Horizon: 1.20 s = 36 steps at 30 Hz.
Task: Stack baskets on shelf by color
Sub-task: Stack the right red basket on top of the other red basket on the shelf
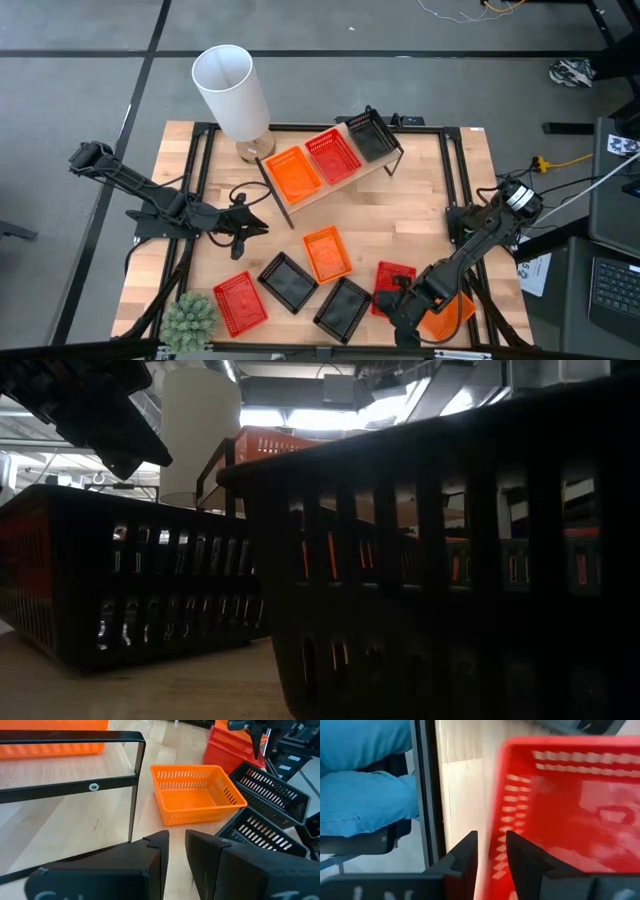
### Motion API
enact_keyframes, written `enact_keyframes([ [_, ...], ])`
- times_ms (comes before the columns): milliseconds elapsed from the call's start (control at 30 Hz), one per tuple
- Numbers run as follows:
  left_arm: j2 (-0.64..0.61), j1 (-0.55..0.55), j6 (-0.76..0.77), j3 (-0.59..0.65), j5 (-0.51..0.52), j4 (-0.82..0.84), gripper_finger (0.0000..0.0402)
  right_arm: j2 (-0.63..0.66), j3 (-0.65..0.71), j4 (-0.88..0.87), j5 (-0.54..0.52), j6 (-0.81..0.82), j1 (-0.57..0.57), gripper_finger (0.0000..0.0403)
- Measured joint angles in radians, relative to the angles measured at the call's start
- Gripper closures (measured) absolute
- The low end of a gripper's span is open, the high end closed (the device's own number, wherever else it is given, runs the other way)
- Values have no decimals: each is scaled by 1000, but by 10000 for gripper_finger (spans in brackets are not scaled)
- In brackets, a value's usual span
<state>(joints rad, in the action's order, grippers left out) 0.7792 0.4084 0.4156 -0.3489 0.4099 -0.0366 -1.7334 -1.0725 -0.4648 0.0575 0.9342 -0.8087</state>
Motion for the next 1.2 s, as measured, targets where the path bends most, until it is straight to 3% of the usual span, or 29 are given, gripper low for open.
enact_keyframes([
  [133,0,0,0,0,0,-2,345,0,0,-11,-13,-8,-1,302],
  [533,0,0,0,0,0,-1,345,0,0,-220,-217,-27,0,305],
  [600,0,0,0,0,0,-1,345,0,0,-259,-263,-32,0,320],
  [733,0,0,0,0,0,-1,345,0,0,-304,-351,-79,6,388],
  [800,0,0,0,0,0,-1,345,0,-7,-364,-407,-93,14,394],
  [1067,0,0,-22,0,1,0,345,0,-190,-744,-569,-164,85,399],
  [1200,0,0,-33,0,1,1,345,0,-337,-915,-748,-233,106,400],
])
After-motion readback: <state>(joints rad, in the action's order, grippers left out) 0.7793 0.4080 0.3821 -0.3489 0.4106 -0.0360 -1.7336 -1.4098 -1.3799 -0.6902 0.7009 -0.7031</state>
